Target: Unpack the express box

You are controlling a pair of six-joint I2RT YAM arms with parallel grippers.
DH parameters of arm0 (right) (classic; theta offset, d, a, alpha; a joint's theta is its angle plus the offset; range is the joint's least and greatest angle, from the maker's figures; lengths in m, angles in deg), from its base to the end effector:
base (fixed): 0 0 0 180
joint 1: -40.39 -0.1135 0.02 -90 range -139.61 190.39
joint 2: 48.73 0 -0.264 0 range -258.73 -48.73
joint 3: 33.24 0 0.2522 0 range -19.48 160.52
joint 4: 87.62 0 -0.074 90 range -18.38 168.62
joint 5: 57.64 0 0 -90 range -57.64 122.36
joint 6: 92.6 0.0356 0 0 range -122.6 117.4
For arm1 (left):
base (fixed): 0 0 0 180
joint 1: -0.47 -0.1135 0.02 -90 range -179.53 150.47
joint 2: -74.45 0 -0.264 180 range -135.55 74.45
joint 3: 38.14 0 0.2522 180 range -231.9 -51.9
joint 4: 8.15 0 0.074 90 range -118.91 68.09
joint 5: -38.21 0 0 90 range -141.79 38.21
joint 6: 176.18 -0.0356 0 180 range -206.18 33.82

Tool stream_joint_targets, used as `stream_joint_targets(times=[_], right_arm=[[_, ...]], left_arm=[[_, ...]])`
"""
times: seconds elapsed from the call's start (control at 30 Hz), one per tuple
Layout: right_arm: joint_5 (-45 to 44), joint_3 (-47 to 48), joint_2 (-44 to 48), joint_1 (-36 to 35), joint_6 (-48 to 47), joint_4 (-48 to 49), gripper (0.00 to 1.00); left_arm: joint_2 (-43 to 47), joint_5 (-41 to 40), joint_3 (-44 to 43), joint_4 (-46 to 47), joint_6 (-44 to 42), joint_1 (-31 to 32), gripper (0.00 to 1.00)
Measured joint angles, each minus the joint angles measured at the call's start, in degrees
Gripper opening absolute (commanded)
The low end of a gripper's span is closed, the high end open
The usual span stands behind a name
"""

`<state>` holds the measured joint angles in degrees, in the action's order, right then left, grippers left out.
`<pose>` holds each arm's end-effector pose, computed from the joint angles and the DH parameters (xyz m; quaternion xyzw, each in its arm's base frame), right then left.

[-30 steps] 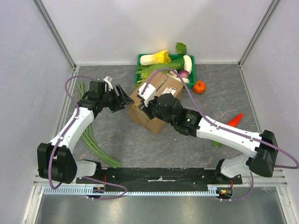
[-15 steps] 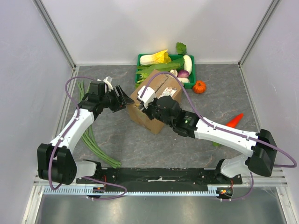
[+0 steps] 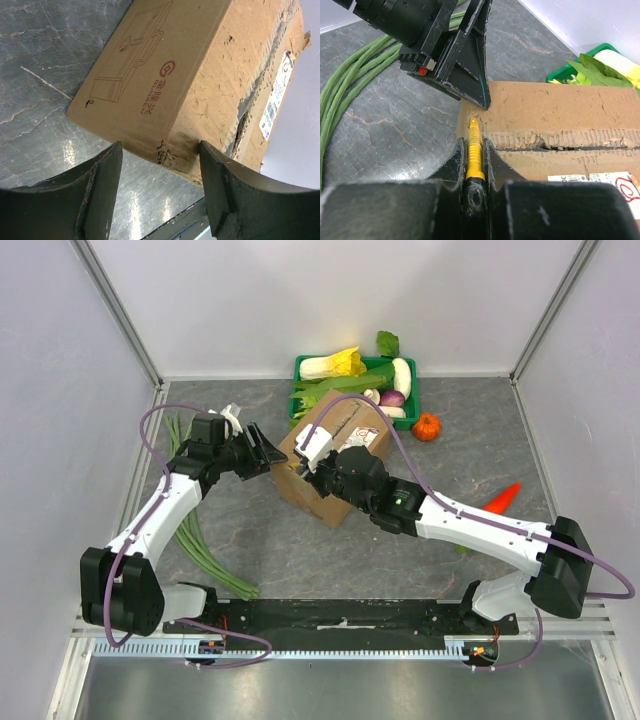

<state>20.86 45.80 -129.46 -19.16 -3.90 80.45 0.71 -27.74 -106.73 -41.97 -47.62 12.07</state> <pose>0.1761 0.2855 0.3410 -0.3426 0.7057 0.2306 0.5757 0.2714 -0.0705 0.2773 -0.1185 0.8793 -0.3489 0.3019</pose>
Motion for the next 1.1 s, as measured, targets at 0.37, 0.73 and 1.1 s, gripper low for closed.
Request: stream_joint_targets(times=[0.37,0.73,1.1], right_arm=[[0.07,-0.76,0.04,0.02,0.68,-0.02,0.00],[-1.27,-4.22,2.16,-0.28,3.04,1.46,0.00],[-2.73,-6.12,4.90,-0.96,4.61,-0.66,0.00]], left_arm=[[0.28,0.00,0.48,0.55,0.72,0.00,0.56],[0.39,-0.94,0.50,0.13,3.19,0.17,0.36],[2.12,-2.80,2.32,1.16,6.88,0.55,0.33]])
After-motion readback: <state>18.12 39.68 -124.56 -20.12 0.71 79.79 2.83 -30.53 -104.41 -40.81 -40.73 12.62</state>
